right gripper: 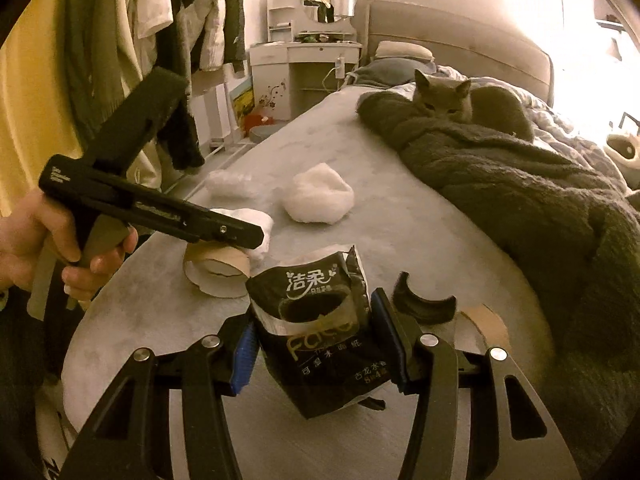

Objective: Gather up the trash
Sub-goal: 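Grasp the white towel bundle with the left tool while the right tool grasps the black tissue bag, then carry the towel bundle and tissue bag to the black bin and release both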

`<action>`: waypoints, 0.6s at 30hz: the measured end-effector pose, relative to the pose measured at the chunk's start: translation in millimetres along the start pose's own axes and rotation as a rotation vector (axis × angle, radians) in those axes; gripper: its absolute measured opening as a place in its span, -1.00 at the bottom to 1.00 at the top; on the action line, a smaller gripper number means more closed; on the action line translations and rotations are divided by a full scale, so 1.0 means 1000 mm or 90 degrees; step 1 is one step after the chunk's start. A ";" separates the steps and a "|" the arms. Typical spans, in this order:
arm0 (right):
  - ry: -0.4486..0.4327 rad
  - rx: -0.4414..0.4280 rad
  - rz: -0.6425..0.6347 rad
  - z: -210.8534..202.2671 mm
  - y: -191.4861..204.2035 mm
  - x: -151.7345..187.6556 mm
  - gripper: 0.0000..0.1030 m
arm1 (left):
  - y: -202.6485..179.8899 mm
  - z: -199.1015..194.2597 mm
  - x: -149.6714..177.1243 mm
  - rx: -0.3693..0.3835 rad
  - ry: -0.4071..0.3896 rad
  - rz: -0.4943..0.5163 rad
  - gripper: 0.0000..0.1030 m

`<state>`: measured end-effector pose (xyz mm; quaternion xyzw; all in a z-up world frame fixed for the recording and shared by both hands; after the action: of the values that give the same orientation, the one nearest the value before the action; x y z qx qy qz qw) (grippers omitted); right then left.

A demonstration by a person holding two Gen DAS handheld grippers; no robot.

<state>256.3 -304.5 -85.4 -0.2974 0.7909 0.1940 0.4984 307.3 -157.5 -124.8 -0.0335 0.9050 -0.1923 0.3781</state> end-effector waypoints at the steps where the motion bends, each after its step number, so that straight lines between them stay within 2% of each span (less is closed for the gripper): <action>1: 0.000 0.000 0.002 0.000 -0.001 0.001 0.04 | 0.001 0.001 0.000 -0.002 0.001 -0.004 0.50; 3: 0.000 -0.003 0.005 -0.001 -0.001 0.002 0.04 | 0.000 0.002 -0.001 -0.007 -0.002 -0.002 0.35; 9: 0.001 -0.009 -0.003 0.001 0.006 0.000 0.04 | -0.002 0.000 -0.002 -0.010 -0.020 0.022 0.11; 11: -0.003 -0.010 -0.002 0.003 0.009 -0.004 0.04 | -0.002 -0.004 -0.005 -0.010 -0.031 0.028 0.09; 18: -0.008 -0.010 -0.011 0.011 0.018 -0.012 0.03 | -0.014 -0.029 -0.018 -0.005 -0.116 0.096 0.05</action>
<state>255.4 -281.2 -79.3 -0.3068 0.7838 0.1980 0.5023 298.8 -157.0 -88.6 0.0160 0.8677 -0.1556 0.4717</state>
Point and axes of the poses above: each gripper's, at about its wrist camera, not at the fingertips, and z roughly the way its jaws point, y to its left, x to its underside, the point moved 5 cm from there along z, roughly the way its jaws point, and after that the axes turned 15 degrees about -y, right-handed, at the moved point
